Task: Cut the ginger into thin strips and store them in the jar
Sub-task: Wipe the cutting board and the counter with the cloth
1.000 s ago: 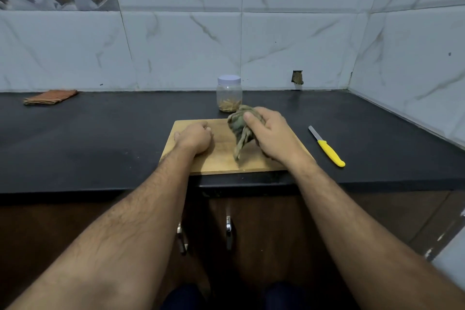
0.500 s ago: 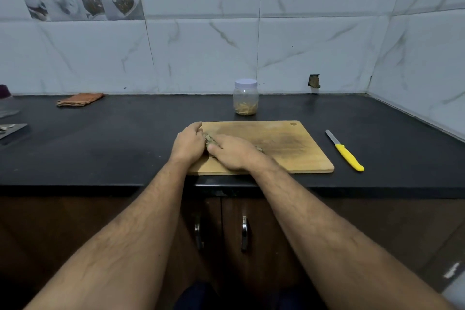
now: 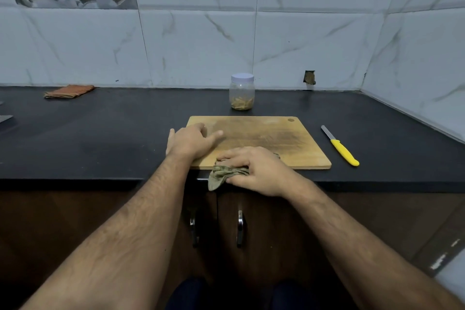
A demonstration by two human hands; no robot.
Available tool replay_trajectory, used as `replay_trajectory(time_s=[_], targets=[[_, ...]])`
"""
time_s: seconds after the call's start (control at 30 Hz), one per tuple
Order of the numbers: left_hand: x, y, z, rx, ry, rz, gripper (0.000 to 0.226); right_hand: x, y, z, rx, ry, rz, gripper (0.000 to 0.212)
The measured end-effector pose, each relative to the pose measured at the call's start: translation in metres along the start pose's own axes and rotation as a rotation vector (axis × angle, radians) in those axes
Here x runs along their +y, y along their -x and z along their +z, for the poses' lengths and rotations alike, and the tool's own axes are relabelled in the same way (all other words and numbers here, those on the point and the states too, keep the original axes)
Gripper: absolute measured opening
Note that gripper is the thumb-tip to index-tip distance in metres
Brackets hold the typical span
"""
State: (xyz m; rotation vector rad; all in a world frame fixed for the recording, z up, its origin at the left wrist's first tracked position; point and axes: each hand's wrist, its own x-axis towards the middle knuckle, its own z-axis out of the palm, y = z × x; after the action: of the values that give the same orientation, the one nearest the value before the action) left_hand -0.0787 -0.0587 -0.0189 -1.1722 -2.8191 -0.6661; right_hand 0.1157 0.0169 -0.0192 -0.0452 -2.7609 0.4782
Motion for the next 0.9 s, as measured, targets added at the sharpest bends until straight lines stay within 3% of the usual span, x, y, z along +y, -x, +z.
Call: replay_trajectory(time_s=[0.17, 0.37, 0.5, 0.67, 0.73, 0.8, 0.9], targets=[[0.002, 0.004, -0.005, -0.043, -0.054, 0.052, 0.077, 0.015, 0.023, -0.016, 0.033, -0.005, 0.049, 0.033], [0.002, 0.005, -0.006, -0.044, -0.044, 0.064, 0.078, 0.034, 0.048, -0.036, 0.087, 0.111, 0.151, 0.044], [0.002, 0.005, -0.006, -0.046, -0.047, 0.082, 0.075, 0.037, 0.054, -0.058, 0.119, 0.151, 0.279, 0.034], [0.017, 0.003, -0.007, -0.043, 0.006, 0.112, 0.058, 0.017, 0.011, -0.059, 0.358, 0.132, 0.284, 0.029], [0.021, 0.004, -0.006, -0.009, 0.197, 0.105, 0.039, 0.010, -0.010, -0.046, 0.342, -0.037, 0.306, 0.018], [0.023, 0.008, -0.005, 0.028, 0.353, 0.084, 0.034, 0.001, -0.026, -0.028, 0.247, -0.176, 0.299, 0.016], [0.022, 0.011, -0.003, 0.040, 0.397, 0.069, 0.034, -0.002, -0.036, -0.004, 0.066, 0.011, 0.221, 0.018]])
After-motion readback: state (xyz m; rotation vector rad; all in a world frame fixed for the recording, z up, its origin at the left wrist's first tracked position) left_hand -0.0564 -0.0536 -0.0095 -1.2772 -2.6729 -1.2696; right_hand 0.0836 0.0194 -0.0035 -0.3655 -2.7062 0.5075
